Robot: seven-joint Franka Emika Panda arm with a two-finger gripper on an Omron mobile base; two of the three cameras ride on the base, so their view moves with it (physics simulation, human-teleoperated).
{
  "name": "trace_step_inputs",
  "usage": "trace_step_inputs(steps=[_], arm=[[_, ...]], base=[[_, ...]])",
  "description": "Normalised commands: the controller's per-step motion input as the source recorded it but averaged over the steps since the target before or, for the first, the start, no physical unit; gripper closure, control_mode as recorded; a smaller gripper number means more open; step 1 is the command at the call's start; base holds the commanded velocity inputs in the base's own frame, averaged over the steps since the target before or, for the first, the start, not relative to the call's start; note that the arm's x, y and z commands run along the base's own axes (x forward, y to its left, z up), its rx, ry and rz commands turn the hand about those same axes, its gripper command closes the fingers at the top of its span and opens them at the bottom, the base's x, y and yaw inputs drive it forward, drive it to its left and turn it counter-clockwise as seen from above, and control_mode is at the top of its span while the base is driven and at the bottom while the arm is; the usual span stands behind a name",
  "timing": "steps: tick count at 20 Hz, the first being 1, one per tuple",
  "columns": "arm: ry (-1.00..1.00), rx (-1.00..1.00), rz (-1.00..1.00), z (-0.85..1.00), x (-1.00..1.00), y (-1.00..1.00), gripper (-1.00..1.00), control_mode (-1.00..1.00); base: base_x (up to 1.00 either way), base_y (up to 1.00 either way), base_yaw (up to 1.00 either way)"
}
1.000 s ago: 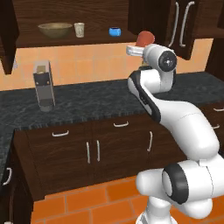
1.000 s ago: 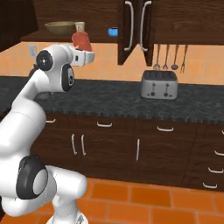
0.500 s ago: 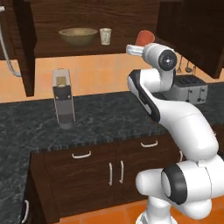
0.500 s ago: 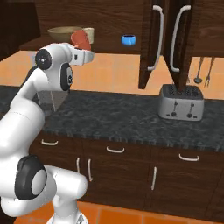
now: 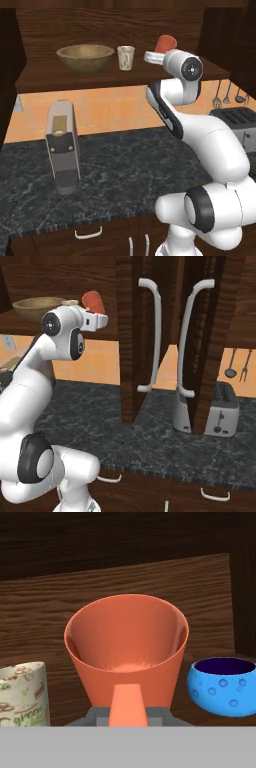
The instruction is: Gather all objects into one cabinet and sort the glasses and bowls to opposite sides.
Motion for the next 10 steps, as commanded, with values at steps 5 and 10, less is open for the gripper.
trace_step_inputs(steps=[5,10], arm=[[0.0,0.0,0.0,0.0,0.0,0.0,1.0,1.0],[0.0,0.0,0.0,0.0,0.0,0.0,1.0,1.0]], base=[[1.0,-0.27,0.04],[0.7,0.0,0.0]])
